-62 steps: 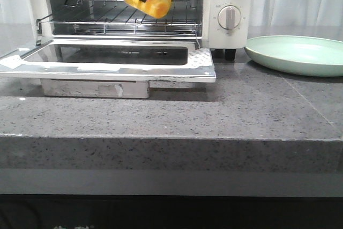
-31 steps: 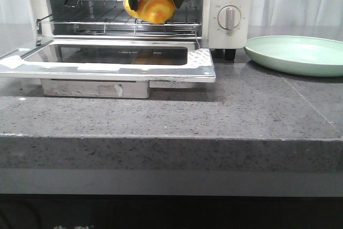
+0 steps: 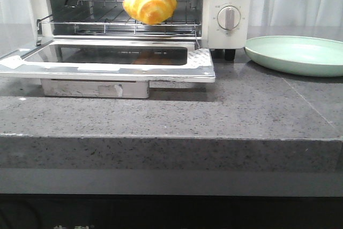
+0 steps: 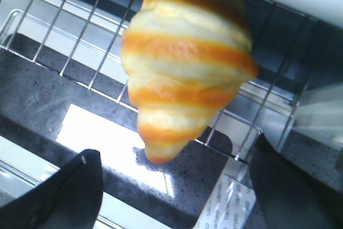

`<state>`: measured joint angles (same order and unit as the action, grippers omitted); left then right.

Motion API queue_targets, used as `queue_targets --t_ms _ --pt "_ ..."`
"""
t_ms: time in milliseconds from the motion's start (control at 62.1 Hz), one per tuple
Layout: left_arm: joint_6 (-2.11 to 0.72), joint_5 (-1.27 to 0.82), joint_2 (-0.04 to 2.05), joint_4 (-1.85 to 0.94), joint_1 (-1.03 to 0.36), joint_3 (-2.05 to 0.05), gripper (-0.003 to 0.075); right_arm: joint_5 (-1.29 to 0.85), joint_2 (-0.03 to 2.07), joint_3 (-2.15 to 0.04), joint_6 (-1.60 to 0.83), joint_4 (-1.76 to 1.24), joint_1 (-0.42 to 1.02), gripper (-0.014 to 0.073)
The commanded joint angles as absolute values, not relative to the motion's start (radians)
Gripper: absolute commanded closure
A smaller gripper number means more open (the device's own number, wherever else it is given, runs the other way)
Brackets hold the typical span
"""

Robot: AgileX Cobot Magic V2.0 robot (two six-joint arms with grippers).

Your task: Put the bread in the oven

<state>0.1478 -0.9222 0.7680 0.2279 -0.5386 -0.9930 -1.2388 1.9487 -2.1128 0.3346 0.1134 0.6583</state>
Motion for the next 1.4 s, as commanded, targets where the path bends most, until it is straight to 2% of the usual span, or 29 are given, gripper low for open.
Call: queue_targets --t_ms 0,306,579,756,1094,1384 --pt "0.158 -0.854 0.764 0.233 -0.547 -1.020 0.0738 -1.216 1.843 -2.094 0.312 0.139 0.660 0.0013" --pt "0.158 -0.862 0.764 0.233 -0.547 -1.020 0.0738 -1.024 1.562 -1.706 0.257 0.157 0.672 0.0013" --pt "0.158 -0.862 0.764 0.233 -0.547 -1.020 0.0738 -0.902 1.247 -1.291 0.256 0.159 0.568 0.0013" --pt "0.158 -0.862 0.764 0.233 -0.547 -1.020 0.0738 -0.837 1.042 -1.097 0.255 0.164 0.561 0.0013" --pt "0.158 -0.862 0.764 0.233 -0.547 -1.020 0.0738 -0.721 0.722 -0.845 0.255 0.171 0.561 0.0014" --pt "0.158 -0.862 0.764 0.233 -0.547 -1.020 0.0738 -0.683 0.603 -0.780 0.255 0.179 0.561 0.0014"
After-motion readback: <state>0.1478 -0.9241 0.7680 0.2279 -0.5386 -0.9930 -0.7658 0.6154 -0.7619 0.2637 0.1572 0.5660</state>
